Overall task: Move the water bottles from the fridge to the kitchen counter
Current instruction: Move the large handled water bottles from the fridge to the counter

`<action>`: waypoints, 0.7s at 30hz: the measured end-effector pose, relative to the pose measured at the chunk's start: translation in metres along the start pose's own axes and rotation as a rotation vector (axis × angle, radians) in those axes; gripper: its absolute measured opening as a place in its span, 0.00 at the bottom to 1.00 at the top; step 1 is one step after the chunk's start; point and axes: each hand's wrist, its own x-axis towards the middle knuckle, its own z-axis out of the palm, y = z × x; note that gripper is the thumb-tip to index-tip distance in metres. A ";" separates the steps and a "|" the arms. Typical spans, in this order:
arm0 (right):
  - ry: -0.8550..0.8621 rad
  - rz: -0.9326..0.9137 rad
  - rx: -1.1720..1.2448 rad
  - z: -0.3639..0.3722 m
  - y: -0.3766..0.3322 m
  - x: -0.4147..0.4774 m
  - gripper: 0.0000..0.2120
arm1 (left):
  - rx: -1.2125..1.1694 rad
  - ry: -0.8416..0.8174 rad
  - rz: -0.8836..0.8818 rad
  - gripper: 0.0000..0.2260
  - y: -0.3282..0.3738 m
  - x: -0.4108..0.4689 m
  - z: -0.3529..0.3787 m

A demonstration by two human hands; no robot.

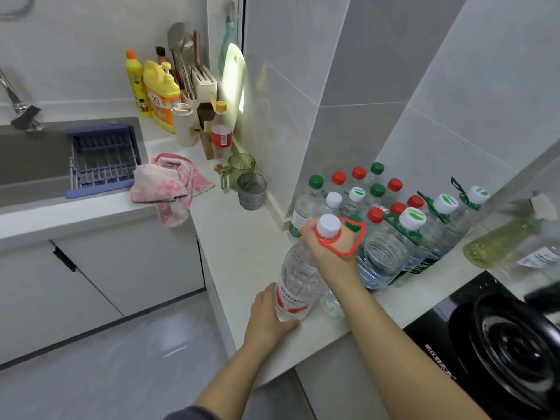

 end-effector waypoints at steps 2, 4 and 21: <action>-0.012 -0.018 0.015 -0.002 0.001 -0.002 0.07 | 0.095 0.034 0.026 0.30 0.002 0.005 0.000; -0.038 -0.005 0.032 -0.001 0.002 0.001 0.06 | 0.171 0.068 0.048 0.30 0.002 0.011 -0.002; -0.161 0.198 -0.067 0.044 0.025 0.087 0.10 | 0.213 0.162 0.180 0.26 0.009 0.100 -0.029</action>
